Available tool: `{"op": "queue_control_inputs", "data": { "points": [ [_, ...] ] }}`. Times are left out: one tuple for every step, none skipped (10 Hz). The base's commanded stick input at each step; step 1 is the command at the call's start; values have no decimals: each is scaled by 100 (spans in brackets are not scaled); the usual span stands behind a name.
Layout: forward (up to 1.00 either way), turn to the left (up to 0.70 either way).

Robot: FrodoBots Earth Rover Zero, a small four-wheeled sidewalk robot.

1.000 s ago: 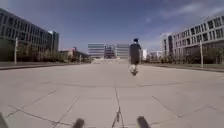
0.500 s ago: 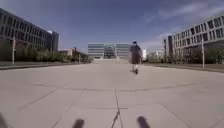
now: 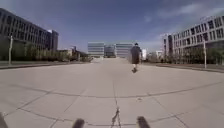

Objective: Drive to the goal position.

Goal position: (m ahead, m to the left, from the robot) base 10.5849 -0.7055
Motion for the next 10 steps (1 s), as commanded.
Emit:
{"op": "queue_control_inputs", "data": {
  "points": [
    [70,0],
    [70,0],
    [70,0],
    [70,0],
    [70,0],
    [70,0],
    [70,0],
    [70,0],
    [70,0],
    [70,0]
  ]
}}
